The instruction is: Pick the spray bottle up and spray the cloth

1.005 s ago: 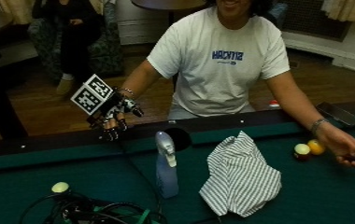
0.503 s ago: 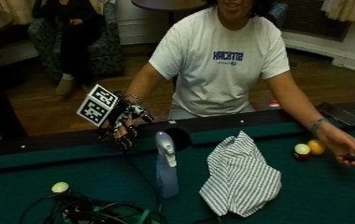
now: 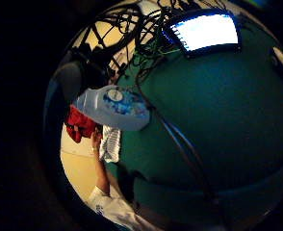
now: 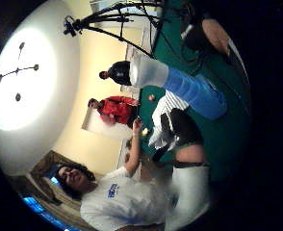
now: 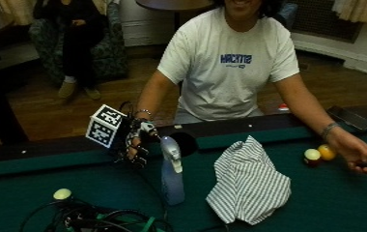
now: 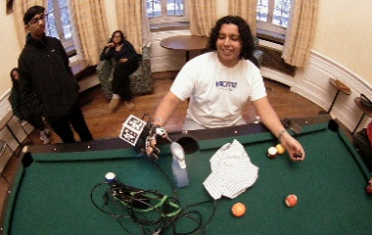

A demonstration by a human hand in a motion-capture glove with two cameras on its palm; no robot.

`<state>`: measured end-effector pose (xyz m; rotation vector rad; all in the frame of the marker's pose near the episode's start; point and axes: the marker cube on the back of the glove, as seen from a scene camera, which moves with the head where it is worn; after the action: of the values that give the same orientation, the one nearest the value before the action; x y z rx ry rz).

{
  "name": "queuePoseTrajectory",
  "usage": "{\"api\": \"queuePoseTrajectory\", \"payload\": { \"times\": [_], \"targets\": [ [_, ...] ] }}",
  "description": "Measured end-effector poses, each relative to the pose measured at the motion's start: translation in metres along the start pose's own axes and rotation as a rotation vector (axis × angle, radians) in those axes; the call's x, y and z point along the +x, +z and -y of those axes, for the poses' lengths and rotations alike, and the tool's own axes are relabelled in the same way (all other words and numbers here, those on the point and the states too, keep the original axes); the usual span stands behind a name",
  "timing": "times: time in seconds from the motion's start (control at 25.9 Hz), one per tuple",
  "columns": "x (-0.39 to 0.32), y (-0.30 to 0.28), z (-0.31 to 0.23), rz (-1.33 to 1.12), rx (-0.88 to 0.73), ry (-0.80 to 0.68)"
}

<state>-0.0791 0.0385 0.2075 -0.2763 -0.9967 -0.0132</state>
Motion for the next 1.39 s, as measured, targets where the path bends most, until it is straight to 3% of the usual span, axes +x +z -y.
{"api": "queuePoseTrajectory", "payload": {
  "times": [0.43,0.7,0.97,1.39],
  "targets": [
    [-0.010,0.006,0.016,0.103,0.236,-0.047],
    [-0.015,0.012,0.015,0.135,0.162,-0.044],
    [-0.014,0.013,0.012,0.105,0.194,-0.040],
    [-0.019,0.045,0.028,0.081,0.041,-0.045]
  ]
}}
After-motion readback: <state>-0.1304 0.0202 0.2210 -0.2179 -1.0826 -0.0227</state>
